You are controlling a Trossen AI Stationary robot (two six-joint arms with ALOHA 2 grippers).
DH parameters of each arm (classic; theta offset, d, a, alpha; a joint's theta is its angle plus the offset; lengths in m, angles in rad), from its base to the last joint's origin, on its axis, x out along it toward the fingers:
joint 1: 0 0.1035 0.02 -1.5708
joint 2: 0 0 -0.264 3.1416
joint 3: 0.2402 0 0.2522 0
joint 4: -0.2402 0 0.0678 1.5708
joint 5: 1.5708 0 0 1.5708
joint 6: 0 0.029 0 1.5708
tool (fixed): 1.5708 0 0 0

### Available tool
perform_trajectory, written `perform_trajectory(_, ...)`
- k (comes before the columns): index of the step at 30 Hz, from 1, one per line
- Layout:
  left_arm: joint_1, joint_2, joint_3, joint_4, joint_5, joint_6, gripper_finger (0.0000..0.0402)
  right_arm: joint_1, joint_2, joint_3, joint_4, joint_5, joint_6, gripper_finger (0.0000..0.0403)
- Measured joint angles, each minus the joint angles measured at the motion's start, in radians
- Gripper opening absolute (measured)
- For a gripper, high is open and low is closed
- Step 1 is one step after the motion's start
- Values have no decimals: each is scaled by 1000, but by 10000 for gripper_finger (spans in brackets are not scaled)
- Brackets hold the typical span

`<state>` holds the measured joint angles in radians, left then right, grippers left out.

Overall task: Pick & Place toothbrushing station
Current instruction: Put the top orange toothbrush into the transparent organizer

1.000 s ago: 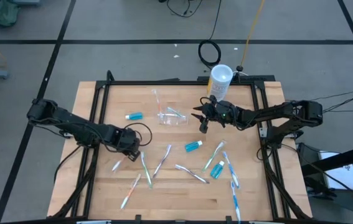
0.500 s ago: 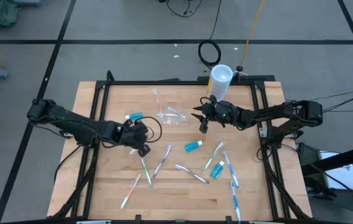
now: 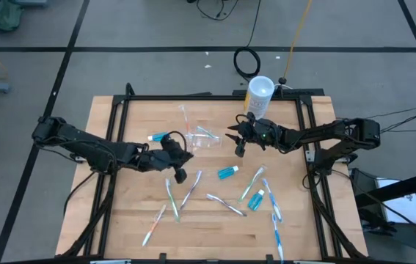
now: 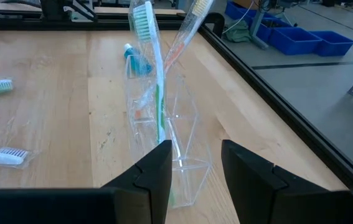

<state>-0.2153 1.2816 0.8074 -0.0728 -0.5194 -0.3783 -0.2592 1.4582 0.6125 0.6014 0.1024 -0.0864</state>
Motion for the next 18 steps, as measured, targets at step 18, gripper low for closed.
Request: perform_trajectory(18,60,1,0,270,-524,122,12,0,0,0,0,0,0,130)
